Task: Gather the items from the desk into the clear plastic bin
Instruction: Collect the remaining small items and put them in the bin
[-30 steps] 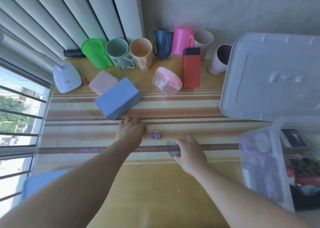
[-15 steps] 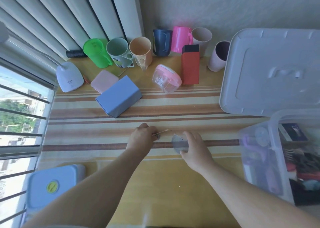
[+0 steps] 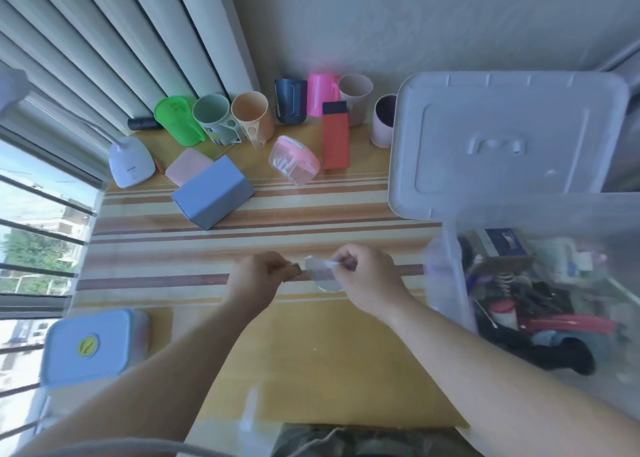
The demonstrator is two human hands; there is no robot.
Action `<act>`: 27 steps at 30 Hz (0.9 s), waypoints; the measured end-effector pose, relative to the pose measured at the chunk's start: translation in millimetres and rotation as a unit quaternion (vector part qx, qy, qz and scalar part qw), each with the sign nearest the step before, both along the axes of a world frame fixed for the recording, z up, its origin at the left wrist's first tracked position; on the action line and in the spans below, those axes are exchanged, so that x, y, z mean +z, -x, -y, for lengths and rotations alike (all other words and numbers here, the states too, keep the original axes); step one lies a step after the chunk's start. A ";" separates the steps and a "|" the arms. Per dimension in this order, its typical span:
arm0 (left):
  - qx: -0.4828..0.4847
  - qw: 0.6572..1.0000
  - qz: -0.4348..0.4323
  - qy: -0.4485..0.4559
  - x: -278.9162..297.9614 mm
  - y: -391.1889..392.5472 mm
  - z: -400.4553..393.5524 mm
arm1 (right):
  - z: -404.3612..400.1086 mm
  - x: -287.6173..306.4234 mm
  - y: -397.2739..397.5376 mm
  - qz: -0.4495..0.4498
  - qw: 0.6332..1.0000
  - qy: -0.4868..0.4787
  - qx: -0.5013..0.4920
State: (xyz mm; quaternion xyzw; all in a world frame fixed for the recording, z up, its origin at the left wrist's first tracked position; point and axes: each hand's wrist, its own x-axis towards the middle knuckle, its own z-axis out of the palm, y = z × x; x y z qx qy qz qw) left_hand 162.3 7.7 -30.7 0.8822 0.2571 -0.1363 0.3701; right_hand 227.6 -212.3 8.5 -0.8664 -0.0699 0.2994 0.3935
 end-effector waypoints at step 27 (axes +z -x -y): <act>-0.350 0.934 -0.056 -0.043 29.7 -61.8 419.5 | 457.5 6.4 -33.3 0.026 0.941 0.315 0.120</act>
